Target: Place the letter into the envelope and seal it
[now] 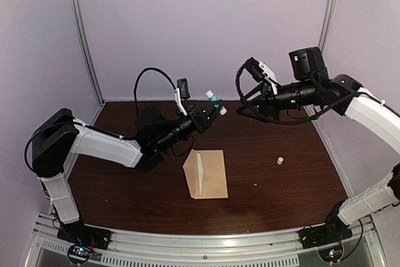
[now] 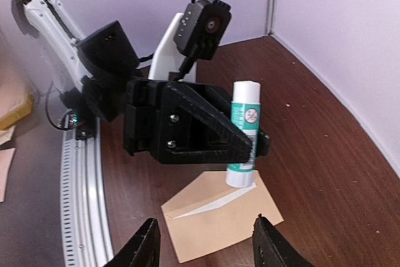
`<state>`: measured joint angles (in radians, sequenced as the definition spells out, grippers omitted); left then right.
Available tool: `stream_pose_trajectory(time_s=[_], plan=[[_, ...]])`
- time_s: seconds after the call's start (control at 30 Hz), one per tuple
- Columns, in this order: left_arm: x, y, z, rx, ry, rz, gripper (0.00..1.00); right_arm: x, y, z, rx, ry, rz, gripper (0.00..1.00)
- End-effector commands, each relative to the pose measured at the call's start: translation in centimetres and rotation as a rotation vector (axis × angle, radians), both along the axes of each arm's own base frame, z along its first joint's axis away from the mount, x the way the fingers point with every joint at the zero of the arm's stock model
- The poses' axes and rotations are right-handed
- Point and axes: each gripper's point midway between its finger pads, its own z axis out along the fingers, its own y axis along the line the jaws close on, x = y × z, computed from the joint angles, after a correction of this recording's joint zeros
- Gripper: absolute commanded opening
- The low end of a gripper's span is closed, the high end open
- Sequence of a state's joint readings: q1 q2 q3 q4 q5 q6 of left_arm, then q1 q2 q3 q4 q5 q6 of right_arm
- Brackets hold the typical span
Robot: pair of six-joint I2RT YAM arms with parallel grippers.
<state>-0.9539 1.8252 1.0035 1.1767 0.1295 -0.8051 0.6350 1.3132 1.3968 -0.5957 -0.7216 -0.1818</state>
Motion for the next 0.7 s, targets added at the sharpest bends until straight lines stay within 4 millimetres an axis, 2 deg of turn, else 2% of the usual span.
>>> stream_pose_trajectory(time_s=[0.0,0.13,0.33,0.67], plan=[[1.3,1.6,2.1,-0.076,0.064,0.105,0.00,4.6,-2.1,-1.8,-0.242,-0.195,-0.235,0.50],[1.5,1.3,2.2,-0.077,0.081,0.123,0.00,4.6,-0.2,-1.5,-0.280,-0.242,-0.219,0.50],[1.2,1.2,2.5,-0.088,0.080,0.117,0.00,4.1,2.2,-2.3,-0.305,-0.256,-0.179,0.46],[0.8,0.9,2.9,-0.104,0.066,0.095,0.00,5.3,3.3,-2.8,-0.322,-0.250,-0.216,0.40]])
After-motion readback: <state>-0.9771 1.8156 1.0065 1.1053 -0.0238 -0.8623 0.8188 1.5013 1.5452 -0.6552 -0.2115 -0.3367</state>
